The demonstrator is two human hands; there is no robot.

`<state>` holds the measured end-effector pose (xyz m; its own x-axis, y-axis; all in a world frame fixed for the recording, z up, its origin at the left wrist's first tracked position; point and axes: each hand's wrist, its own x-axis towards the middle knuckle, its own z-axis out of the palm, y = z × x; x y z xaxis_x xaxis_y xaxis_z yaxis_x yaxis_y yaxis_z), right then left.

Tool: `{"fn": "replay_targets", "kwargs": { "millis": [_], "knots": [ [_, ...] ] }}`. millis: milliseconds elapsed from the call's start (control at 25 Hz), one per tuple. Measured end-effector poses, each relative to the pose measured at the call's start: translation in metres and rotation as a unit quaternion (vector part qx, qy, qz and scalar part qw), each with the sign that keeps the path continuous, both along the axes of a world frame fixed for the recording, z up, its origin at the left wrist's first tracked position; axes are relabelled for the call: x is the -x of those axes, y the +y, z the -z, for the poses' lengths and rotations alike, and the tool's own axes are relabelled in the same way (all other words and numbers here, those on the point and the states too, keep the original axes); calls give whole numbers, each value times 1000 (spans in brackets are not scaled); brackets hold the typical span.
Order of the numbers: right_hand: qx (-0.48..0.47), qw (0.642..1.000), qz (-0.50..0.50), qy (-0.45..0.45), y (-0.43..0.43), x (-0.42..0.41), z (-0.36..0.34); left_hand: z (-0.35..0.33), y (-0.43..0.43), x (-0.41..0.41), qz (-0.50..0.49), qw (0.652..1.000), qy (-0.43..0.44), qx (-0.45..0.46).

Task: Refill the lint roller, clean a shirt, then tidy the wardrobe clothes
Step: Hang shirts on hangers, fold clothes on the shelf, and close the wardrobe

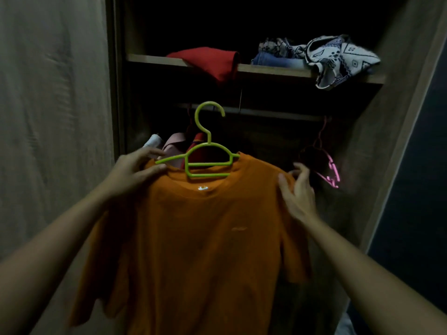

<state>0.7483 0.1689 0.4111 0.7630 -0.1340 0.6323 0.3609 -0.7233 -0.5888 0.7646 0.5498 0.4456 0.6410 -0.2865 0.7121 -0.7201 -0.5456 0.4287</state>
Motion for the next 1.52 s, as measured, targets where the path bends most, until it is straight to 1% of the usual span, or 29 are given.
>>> {"fn": "replay_targets", "kwargs": {
  "millis": [40, 80, 120, 160, 240, 280, 320, 360, 400, 440, 480, 520, 560, 600, 640, 680, 720, 760, 800, 880, 960, 1040, 1160, 1240, 1320, 1400, 1440, 1520],
  "knots": [
    [-45, 997, -38, 56, -3, 1, 10, -8, 7, 1, -1, 1000, 9, 9],
    [-62, 991, -73, 90, -3, 3, 17, -13, 13, 1, -2, 1000, 25, 9],
    [-66, 989, -93, 91, -3, 2, 19, -16, 19, -1, -9, 1000, 29, -5],
    [-77, 989, -103, 70, -1, 3, 14, -18, 25, -3, -28, 999, 21, -32],
    [-123, 985, -122, 17, 1, 2, -6, -19, 38, -4, -75, 993, -6, -94],
    [-152, 979, -135, 8, -3, -1, -19, -18, 45, -2, -83, 988, -10, -127],
    [-169, 975, -145, 24, -11, -5, -31, -16, 50, -1, -78, 985, -7, -153],
    [-167, 972, -153, 66, -18, -8, -44, -15, 53, 1, -73, 983, -7, -169],
    [-153, 968, -147, 134, -27, -13, -55, -14, 53, 2, -71, 984, -11, -164],
    [-107, 965, -117, 208, -33, -16, -64, -15, 50, 4, -67, 989, -11, -135],
    [-30, 962, -75, 262, -38, -20, -69, -17, 45, 4, -59, 994, -8, -90],
    [50, 960, -26, 273, -36, -18, -73, -19, 38, 4, -55, 997, -3, -53],
    [96, 969, 6, 227, -31, -17, -74, -21, 29, 4, -50, 998, 2, -32],
    [120, 983, -4, 141, -21, -12, -76, -23, 21, 3, -43, 999, 7, -25],
    [126, 989, -49, 57, -8, -4, -78, -23, 12, 1, -33, 999, 10, -26],
    [146, 985, -95, 17, 5, 4, -82, -23, 3, 0, -22, 999, 15, -30],
    [177, 976, -125, 11, 14, 6, -82, -23, -7, 0, -13, 999, 15, -38],
    [205, 969, -134, 24, 19, 6, -81, -25, -15, 1, -6, 999, 15, -45],
    [210, 967, -135, 44, 19, 4, -77, -29, -21, 1, -3, 998, 22, -53],
    [160, 974, -149, 65, 11, 3, -68, -40, -22, 4, 7, 994, 68, -88],
    [99, 981, -155, 64, 2, 5, -56, -46, -14, 5, 25, 984, 118, -128],
    [80, 982, -162, 57, -4, 5, -48, -42, -11, 3, 68, 979, 152, -118],
    [80, 981, -161, 67, -2, -2, -50, -34, -27, 5, 97, 981, 141, -87],
    [82, 982, -154, 75, 0, -6, -56, -31, -37, 4, 96, 982, 127, -102],
    [79, 982, -150, 80, -5, -9, -62, -32, -40, -1, 85, 978, 143, -129],
    [65, 983, -145, 93, -9, -16, -69, -33, -42, -5, 76, 976, 159, -127],
    [72, 987, -115, 86, -10, -23, -71, -32, -45, -4, 64, 979, 156, -112],
    [140, 990, 10, 17, -2, -41, -74, -29, -61, -3, 8, 991, 104, -81]
  ]
}}
